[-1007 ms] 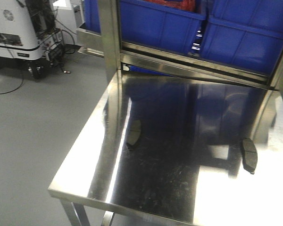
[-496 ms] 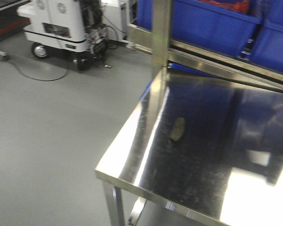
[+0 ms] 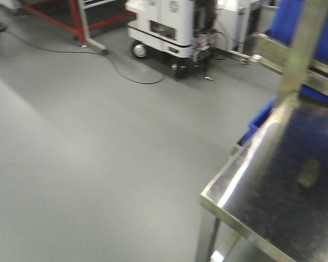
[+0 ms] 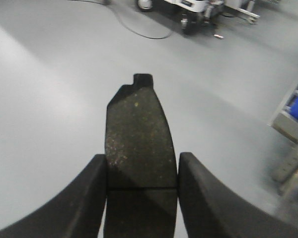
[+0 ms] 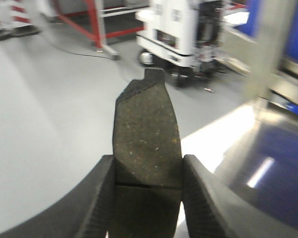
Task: Move and align brake pads A on conveyor
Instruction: 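Turn the base away from the table holding both pads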
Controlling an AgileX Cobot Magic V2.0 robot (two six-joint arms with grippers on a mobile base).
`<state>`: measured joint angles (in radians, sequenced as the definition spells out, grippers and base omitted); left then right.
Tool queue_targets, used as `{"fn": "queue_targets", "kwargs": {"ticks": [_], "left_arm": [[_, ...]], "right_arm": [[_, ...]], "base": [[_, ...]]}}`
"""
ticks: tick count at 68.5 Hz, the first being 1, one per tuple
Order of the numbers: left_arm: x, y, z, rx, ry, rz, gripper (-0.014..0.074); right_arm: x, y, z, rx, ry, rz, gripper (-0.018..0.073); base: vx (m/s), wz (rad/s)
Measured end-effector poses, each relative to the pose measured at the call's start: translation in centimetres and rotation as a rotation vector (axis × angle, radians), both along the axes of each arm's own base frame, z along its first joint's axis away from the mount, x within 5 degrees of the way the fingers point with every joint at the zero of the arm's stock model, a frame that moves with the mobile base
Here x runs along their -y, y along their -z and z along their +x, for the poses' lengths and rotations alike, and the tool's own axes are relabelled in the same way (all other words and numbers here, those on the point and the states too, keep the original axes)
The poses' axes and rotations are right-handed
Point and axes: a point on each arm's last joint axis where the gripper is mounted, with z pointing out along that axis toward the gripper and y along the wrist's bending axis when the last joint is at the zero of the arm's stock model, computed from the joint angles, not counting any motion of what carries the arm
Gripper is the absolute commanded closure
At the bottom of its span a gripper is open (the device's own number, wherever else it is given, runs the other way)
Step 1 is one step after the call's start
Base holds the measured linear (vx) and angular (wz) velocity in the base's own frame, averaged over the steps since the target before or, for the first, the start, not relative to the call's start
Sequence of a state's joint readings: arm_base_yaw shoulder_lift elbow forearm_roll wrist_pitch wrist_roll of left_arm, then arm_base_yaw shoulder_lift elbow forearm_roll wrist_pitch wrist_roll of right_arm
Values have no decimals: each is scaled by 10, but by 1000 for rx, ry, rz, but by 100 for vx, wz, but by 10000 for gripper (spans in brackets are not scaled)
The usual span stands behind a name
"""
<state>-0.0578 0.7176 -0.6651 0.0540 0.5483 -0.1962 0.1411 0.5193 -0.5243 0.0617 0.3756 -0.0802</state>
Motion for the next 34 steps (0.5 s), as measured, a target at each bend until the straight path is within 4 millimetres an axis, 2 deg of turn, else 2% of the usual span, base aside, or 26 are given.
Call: {"fn": "queue_targets", "kwargs": {"ticks": [17, 34], "left_arm": [[0, 0, 0, 0, 0, 0, 433], [0, 0, 0, 0, 0, 0, 433]], "right_arm": [[0, 0, 0, 0, 0, 0, 534], [0, 0, 0, 0, 0, 0, 534]], "base": [[4, 62], [9, 44]]}}
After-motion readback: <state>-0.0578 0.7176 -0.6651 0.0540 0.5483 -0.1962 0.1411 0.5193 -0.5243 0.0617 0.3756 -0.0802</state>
